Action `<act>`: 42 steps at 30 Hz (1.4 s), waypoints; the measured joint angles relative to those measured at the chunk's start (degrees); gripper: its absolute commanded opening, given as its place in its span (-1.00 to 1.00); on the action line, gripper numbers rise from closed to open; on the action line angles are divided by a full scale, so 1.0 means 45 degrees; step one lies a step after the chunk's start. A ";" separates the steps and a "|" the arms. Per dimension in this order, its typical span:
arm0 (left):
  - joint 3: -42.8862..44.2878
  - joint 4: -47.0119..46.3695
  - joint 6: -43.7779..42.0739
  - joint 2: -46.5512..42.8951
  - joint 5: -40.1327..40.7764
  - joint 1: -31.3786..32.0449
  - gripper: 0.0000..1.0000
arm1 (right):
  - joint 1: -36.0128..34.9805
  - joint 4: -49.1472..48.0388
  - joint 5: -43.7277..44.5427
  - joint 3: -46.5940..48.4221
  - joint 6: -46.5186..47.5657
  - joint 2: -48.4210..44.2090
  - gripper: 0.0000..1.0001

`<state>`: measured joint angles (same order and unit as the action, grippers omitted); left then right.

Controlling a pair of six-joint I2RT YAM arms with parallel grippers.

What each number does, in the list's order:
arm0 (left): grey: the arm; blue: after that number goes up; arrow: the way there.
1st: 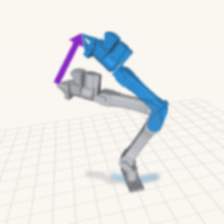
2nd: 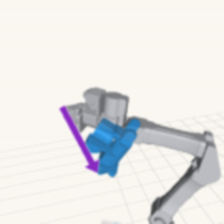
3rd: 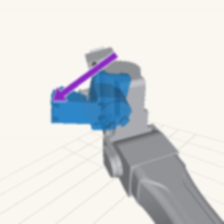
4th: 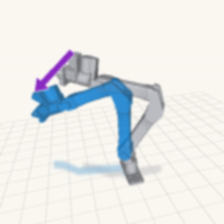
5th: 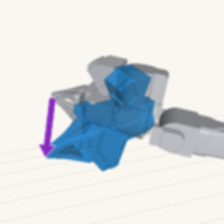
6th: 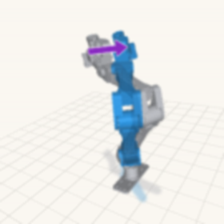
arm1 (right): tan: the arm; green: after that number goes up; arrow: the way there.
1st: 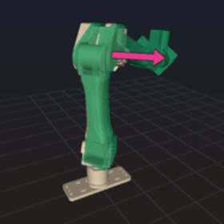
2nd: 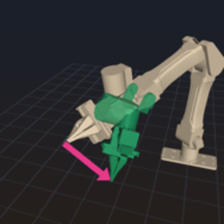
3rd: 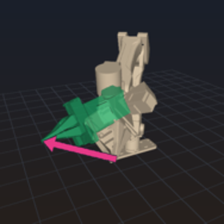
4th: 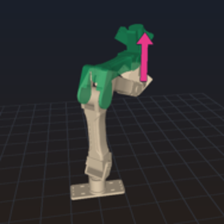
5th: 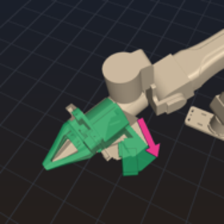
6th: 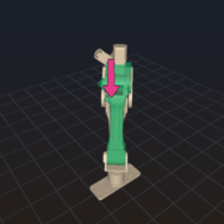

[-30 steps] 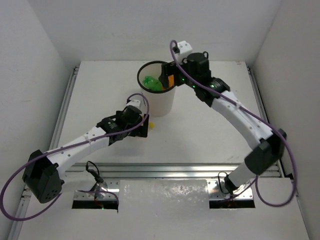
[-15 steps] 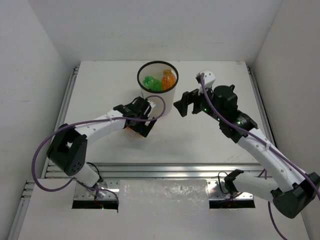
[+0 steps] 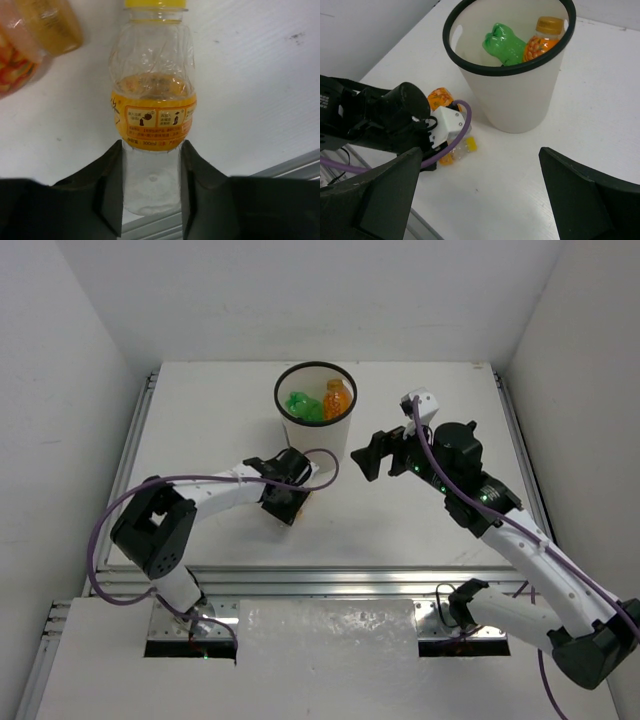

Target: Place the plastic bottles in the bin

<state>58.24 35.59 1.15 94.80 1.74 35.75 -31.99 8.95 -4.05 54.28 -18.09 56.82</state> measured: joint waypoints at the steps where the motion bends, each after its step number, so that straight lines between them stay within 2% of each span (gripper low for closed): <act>1: 0.0000 -0.0010 0.0165 0.0000 -0.0049 0.0155 -0.89 | -0.0005 0.0044 0.0097 -0.0073 -0.0053 -0.0053 0.98; 3: 0.0000 0.0015 0.0452 -0.0039 -0.0151 0.0447 -1.00 | 0.0000 0.0194 0.0325 -0.0180 -0.0209 -0.0209 0.98; 6: -0.0019 0.0121 0.0962 -0.0393 -0.0403 0.0937 -1.00 | -0.0005 0.0753 0.0719 -0.0277 -0.0704 -0.0505 0.98; 10: -0.0374 -0.0539 0.1545 -0.2467 -0.1180 0.1579 -1.00 | 0.0000 0.1175 0.0515 -0.1059 -0.1802 -0.1229 0.98; 16: -0.1681 -0.4133 0.2404 -0.6489 -0.4294 0.1734 -1.00 | 0.0005 0.0063 -0.1501 -0.3415 -0.3653 -0.2851 0.98; 21: -0.2079 -0.6800 0.3172 -0.7038 -0.6878 0.1841 -1.00 | 0.0005 -0.1928 -0.3823 -0.3793 -0.4376 -0.2924 0.97; 24: -0.2093 -0.7713 0.3526 -0.6994 -0.7800 0.1909 -1.00 | 0.0000 -0.3128 -0.4959 -0.3662 -0.4643 -0.2375 0.27; 25: -0.2093 -0.7970 0.3599 -0.6994 -0.8034 0.1909 -0.90 | 0.0000 -0.3395 -0.5217 -0.3623 -0.4745 -0.2161 0.01; 26: -0.2093 -0.8131 0.3653 -0.6999 -0.8068 0.1909 -0.36 | 0.0000 -0.3682 -0.5566 -0.3585 -0.4949 -0.1948 -0.37; 27: -0.2132 -0.8174 0.3740 -0.7004 -0.8092 0.1889 0.04 | -0.0015 -0.3852 -0.5663 -0.3492 -0.4949 -0.1792 -0.68; 28: -0.2166 -0.8281 0.3813 -0.7067 -0.8063 0.1860 0.98 | 0.0015 -0.3983 -0.5790 -0.3468 -0.4945 -0.1690 -1.00; 31: -0.2191 -0.8223 0.4099 -0.7461 -0.6946 0.1923 0.99 | 0.0039 -0.3900 -0.5629 -0.3410 -0.4843 -0.1613 -1.00; 34: -0.2152 -0.7179 0.4857 -0.8140 -0.3813 0.1991 0.99 | -0.0005 -0.3113 -0.4362 -0.2778 -0.4420 -0.1617 -1.00; 38: -0.1739 -0.4959 0.7198 -0.8675 0.1122 0.1870 0.99 | 0.0058 -0.1831 -0.1831 -0.0199 -0.2905 -0.0559 -0.99; 42: -0.1753 -0.2759 0.9107 -0.8476 0.4522 0.0903 0.99 | 0.0058 -0.1855 -0.0457 0.3245 -0.1545 0.1817 -0.93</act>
<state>50.35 23.18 42.13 56.66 22.09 39.81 -31.73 0.60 -6.11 68.88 -25.04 64.99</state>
